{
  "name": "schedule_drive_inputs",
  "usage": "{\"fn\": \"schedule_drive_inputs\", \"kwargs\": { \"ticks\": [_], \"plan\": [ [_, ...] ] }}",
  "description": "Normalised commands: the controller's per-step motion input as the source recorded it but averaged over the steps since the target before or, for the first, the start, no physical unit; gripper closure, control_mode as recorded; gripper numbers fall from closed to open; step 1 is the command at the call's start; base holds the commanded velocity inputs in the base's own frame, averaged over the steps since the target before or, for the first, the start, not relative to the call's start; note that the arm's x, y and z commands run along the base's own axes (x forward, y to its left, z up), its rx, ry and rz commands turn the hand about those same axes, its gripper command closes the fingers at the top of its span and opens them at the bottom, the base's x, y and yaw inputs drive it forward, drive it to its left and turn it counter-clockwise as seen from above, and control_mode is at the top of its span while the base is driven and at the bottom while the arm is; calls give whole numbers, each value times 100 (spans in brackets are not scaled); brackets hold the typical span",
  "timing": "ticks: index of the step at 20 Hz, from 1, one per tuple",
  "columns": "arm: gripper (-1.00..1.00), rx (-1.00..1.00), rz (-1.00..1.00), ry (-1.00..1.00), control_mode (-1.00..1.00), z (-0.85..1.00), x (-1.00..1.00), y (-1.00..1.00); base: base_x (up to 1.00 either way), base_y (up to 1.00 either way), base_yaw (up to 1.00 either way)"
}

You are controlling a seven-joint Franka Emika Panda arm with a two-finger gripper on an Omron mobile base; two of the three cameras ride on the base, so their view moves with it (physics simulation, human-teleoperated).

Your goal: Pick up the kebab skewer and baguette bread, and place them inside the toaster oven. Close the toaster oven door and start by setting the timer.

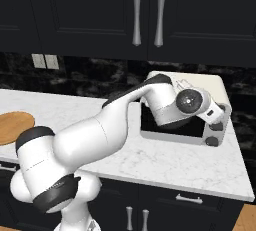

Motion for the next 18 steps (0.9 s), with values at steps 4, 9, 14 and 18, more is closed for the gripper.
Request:
{"fn": "schedule_drive_inputs", "kwargs": {
  "ticks": [4, 9, 14, 18],
  "plan": [
    [-100, -36, 31, -3, -100, -1, -59, -39, 0, 0, 0],
    [-100, -54, 25, -3, -100, -16, -37, -4, 0, 0, 0],
    [-100, -64, 23, 0, -100, -40, -8, 0, 0, 0, 0],
    [-100, -59, 20, 0, -100, -38, -5, 0, 0, 0, 0]
  ]
}}
